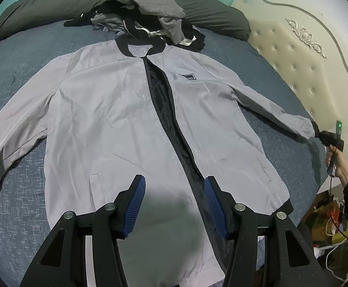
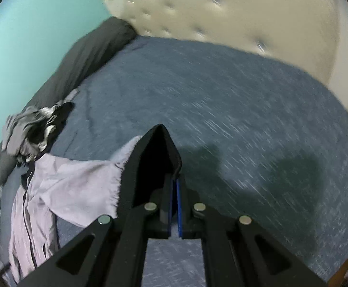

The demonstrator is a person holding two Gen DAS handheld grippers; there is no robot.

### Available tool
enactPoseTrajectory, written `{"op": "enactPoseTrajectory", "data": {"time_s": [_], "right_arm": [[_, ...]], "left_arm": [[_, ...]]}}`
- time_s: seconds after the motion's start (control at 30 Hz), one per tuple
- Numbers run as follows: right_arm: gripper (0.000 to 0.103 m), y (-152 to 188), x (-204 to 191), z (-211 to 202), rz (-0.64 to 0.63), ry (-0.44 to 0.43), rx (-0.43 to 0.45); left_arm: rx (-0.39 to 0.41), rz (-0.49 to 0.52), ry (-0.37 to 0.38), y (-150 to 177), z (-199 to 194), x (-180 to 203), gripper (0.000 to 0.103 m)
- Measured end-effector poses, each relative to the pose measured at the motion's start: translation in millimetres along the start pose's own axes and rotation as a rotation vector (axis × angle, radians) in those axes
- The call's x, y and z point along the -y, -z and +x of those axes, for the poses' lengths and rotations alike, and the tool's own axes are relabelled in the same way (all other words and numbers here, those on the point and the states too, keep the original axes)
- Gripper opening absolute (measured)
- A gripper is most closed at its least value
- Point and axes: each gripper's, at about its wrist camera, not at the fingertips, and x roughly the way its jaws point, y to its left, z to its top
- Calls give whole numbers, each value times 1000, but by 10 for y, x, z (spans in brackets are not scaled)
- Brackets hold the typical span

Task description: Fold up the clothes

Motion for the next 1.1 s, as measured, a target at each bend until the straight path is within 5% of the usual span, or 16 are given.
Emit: {"op": "enactPoseTrajectory", "data": {"time_s": [0.27, 0.4, 0.5, 0.67, 1.0, 1.1], "right_arm": [[8, 170, 556, 42, 239, -39, 15], [42, 129, 575, -6, 226, -106, 41], [44, 76, 485, 13, 203, -155, 39], [45, 47, 462, -32, 253, -116, 129], [48, 55, 241, 4, 183, -115, 89], [48, 67, 230, -54, 188, -99, 150]], "left_arm": [[-19, 6, -5, -7, 90, -23, 56], [-26, 2, -6, -12, 145, -23, 56], [-34, 6, -2, -18, 189, 15, 56], [-37, 21, 0, -32, 209, 89, 56], [-39, 24, 0, -68, 235, 91, 56], [-38, 26, 6, -66, 228, 115, 56]]}}
